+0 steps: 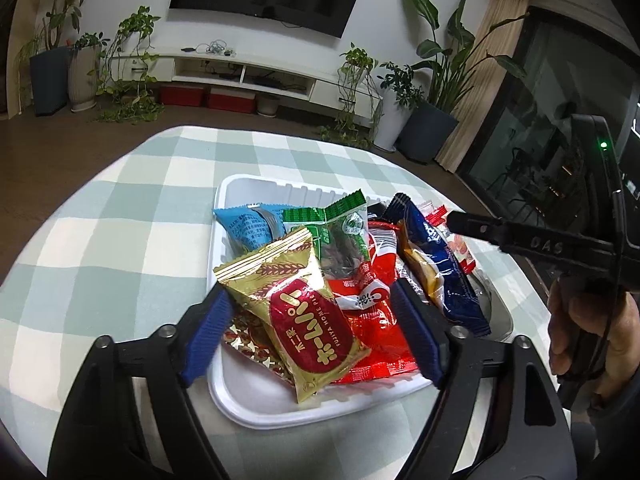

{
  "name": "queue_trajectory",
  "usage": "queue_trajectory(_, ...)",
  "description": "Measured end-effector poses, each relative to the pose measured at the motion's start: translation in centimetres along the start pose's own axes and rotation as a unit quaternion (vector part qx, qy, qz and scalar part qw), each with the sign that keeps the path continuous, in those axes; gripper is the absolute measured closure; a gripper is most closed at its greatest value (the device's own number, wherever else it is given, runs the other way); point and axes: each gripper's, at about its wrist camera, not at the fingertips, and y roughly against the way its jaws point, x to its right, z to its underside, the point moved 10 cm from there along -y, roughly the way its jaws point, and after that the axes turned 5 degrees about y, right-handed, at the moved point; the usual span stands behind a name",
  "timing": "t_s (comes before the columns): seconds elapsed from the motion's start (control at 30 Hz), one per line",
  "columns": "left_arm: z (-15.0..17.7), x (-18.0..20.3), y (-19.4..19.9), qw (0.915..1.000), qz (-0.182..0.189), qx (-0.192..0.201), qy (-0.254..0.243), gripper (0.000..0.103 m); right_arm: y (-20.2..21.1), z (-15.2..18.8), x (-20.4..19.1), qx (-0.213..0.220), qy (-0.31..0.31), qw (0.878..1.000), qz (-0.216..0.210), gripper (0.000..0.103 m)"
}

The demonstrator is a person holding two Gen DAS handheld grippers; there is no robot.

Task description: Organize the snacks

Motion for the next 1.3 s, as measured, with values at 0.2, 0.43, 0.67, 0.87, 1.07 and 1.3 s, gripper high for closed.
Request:
queue_trajectory(0.2, -0.5, 0.1, 2.8, 0.9992, -0.023, 0.031, -0.006, 0.004, 4.4, -0.4, 0.7, 0.05, -0.017, 0.999, -0.003, 0.024)
queue_trajectory(0.43, -0.5, 1.9, 11.2, 0.9891, -0.059, 0.131, -0.031, 0.0, 14.5, 0.8, 0.9, 0.174, -0.031, 0.984, 0.004, 0.004)
queue_trajectory(0.67, 2.7, 4.5, 22.0, 0.9668, -0.142, 0.207, -0.046, 0.0, 29.2, 3.0, -0.5, 0.357, -0.014, 0.933, 0.051, 0.0)
queue_trajectory(0.87, 3.8, 7.7, 29.4, 0.9586, -0.154, 0.235, -0.045, 0.0, 39.1, 5.4, -2.7, 0.457, 0.011, 0.884, 0.093, 0.0)
queue_trajectory(1.07, 5.2, 9.6, 33.9, 0.9556, -0.188, 0.224, -0.034, 0.0, 44.4, 7.8, -3.0, 0.496, -0.004, 0.863, 0.099, 0.0)
queue_trajectory(1.3, 7.3, 12.3, 37.7, 0.9514, -0.206, 0.225, -0.045, 0.0, 44.9, 10.3, -2.3, 0.467, -0.013, 0.881, 0.08, 0.0)
